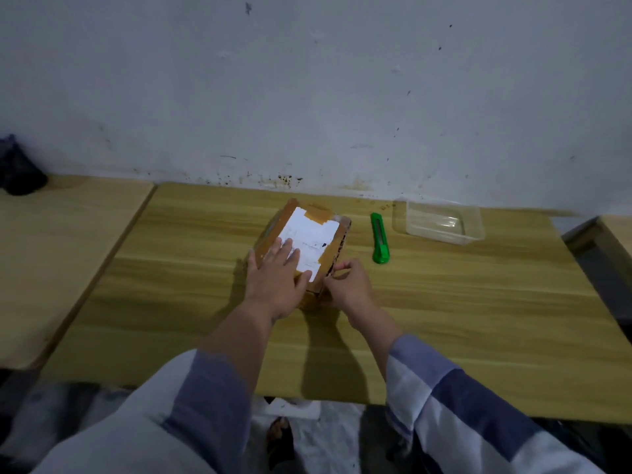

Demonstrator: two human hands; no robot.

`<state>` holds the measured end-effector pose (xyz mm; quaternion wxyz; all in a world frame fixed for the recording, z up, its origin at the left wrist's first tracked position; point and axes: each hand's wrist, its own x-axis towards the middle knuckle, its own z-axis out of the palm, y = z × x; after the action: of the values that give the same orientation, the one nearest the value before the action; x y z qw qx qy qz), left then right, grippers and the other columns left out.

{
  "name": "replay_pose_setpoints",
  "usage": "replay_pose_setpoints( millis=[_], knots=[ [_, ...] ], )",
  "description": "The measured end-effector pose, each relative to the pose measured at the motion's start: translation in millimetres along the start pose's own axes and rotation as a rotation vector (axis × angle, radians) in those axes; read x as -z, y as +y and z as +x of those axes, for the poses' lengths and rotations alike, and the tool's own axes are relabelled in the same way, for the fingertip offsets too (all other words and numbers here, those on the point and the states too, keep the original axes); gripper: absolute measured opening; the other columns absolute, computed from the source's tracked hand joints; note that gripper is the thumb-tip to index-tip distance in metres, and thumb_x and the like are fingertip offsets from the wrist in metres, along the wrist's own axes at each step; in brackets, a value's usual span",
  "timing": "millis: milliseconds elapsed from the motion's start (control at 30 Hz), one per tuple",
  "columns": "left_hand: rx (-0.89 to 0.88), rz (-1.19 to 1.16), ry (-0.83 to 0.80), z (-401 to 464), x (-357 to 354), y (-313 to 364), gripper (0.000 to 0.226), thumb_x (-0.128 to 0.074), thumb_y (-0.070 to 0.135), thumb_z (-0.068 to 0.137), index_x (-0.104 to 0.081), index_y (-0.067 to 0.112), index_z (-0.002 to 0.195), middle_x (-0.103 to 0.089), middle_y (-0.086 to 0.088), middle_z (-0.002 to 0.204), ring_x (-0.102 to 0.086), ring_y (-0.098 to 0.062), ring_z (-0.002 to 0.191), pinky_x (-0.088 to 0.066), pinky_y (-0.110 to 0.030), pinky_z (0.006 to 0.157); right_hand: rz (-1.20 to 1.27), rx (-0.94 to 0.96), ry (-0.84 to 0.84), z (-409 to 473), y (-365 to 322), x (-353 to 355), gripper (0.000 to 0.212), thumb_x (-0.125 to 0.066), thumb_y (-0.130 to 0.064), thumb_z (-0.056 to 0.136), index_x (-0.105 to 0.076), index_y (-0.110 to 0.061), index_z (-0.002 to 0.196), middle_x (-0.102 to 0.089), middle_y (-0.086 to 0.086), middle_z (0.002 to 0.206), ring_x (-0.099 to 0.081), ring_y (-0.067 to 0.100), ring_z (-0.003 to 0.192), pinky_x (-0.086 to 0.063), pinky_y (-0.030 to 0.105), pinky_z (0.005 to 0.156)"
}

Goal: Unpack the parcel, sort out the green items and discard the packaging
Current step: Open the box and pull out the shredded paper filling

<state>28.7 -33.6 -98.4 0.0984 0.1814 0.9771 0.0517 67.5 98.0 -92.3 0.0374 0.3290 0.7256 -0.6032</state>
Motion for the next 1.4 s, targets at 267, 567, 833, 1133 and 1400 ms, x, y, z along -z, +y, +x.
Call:
replay_pose_setpoints(
  millis=[267, 567, 833, 1133, 1400],
  knots=[
    [0.077, -0.104, -0.021, -15, -9, -23, 0.072, -0.022, 0.059, 0.096, 0.002, 0.021, 0.152, 0.021, 0.0, 0.159, 0.024, -0.015, 0.144, 0.01, -0.058, 0.113, -0.828, 0.403, -0.037, 3, -17, 3, 0.051, -0.068, -0.03, 0.074, -0.047, -0.027, 0.121, -0.036, 0.008, 0.13, -0.036, 0.029, 0.121, -0.038, 0.042, 0.098],
    [-0.024, -0.064, -0.07, -1, -5, -44, 0.07, -0.022, 0.055, 0.098, 0.005, 0.021, 0.152, 0.023, 0.003, 0.158, 0.024, -0.012, 0.144, 0.008, -0.057, 0.115, -1.289, 0.51, -0.192, 40, -56, -2, 0.036, -0.064, -0.04, 0.08, -0.06, -0.038, 0.116, -0.039, 0.004, 0.142, -0.02, 0.031, 0.14, -0.007, 0.063, 0.112],
    [-0.141, 0.032, -0.096, 21, 10, -70, 0.062, -0.023, 0.049, 0.1, 0.002, 0.026, 0.152, 0.02, 0.005, 0.158, 0.024, -0.012, 0.144, 0.012, -0.059, 0.113, -1.391, 0.471, -0.304, 47, -66, -8, 0.044, -0.067, -0.04, 0.08, -0.055, -0.044, 0.123, -0.043, 0.0, 0.136, -0.028, 0.032, 0.135, -0.021, 0.055, 0.106],
    [-0.18, 0.03, -0.042, 28, 9, -76, 0.068, -0.02, 0.059, 0.096, 0.0, 0.026, 0.152, 0.017, 0.006, 0.159, 0.024, -0.011, 0.144, 0.013, -0.057, 0.114, -1.398, 0.849, -0.304, 53, -50, -10, 0.027, -0.053, -0.031, 0.09, -0.065, -0.029, 0.114, -0.061, -0.003, 0.117, -0.052, 0.024, 0.111, -0.047, 0.038, 0.084],
    [-0.093, -0.241, 0.174, 12, 3, -66, 0.091, -0.027, 0.081, 0.078, -0.022, 0.027, 0.15, -0.007, 0.013, 0.159, 0.01, -0.01, 0.147, 0.012, -0.049, 0.116, -1.186, 1.069, -0.095, 43, -50, -7, 0.024, -0.047, -0.03, 0.092, -0.07, -0.024, 0.098, -0.072, -0.001, 0.093, -0.063, 0.026, 0.086, -0.05, 0.036, 0.063]
  ],
)
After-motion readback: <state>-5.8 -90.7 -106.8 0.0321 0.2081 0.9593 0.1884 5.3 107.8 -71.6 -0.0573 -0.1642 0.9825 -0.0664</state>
